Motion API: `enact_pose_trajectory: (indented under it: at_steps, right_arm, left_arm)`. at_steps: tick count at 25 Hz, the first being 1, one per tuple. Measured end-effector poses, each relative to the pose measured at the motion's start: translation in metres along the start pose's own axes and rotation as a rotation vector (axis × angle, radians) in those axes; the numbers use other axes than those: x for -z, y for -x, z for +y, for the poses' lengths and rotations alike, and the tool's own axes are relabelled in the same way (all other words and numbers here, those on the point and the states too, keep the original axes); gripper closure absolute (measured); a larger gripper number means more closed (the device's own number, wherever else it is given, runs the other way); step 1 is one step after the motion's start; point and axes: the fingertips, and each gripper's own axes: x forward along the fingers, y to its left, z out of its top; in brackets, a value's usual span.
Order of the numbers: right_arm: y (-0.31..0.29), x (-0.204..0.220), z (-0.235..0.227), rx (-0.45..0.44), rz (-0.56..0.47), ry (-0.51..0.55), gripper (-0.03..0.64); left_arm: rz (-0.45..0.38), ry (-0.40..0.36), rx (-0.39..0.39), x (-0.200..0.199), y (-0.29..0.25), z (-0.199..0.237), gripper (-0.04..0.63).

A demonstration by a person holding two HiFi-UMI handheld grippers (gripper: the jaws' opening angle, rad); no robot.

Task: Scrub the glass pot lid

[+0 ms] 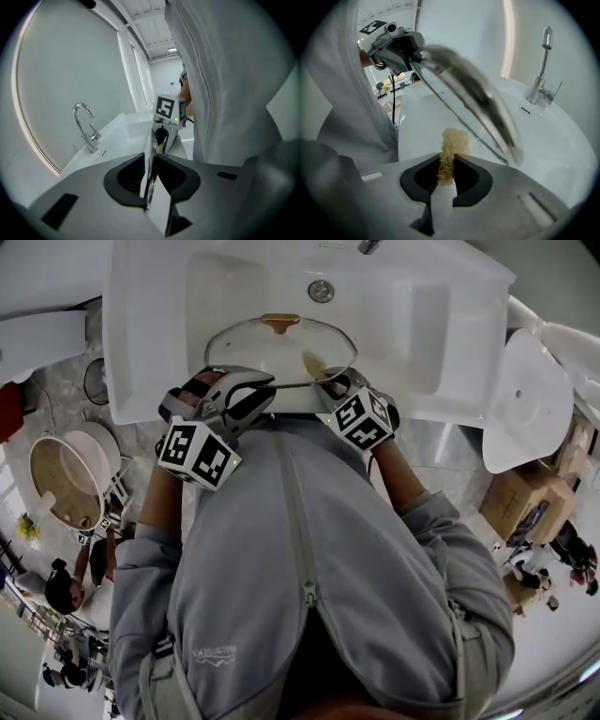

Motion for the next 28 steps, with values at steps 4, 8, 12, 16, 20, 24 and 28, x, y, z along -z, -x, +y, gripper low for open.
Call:
enact_pose_trajectory:
  at_steps: [4,8,12,16,20,24,28]
  right_arm:
    - [0.01,0.025,-0.007,0.007,0.062,-0.036,0.57]
    - [0.02,0.039,-0.015,0.029,0.084,-0.074,0.569]
    - [0.027,0.048,-0.019,0.04,0.107,-0.087,0.569]
    - [0.029,0.05,-0.022,0.041,0.116,-0.095,0.569]
    - [0.03,0.048,-0.027,0.058,0.121,-0.093,0.569]
    - [0.031,0.044,-0.032,0.067,0.109,-0.1,0.569]
    - [0.029,0.035,-0.032,0.065,0.088,-0.095,0.569]
  left_arm:
    - [0.08,-0.035,0.008,0.023,-0.018,-0.011,0.526]
    - [0.15,-0.055,0.033,0.05,-0.032,-0.02,0.526]
    - [0.198,-0.039,0.049,0.072,-0.039,-0.022,0.529]
    - [0.237,-0.04,0.062,0.086,-0.049,-0.022,0.532]
    - [0.274,-0.039,0.093,0.1,-0.052,-0.028,0.538]
    - [0.295,-0.057,0.113,0.108,-0.056,-0.038,0.543]
    - [0.278,-0.044,0.106,0.114,-0.056,-0.041,0.58]
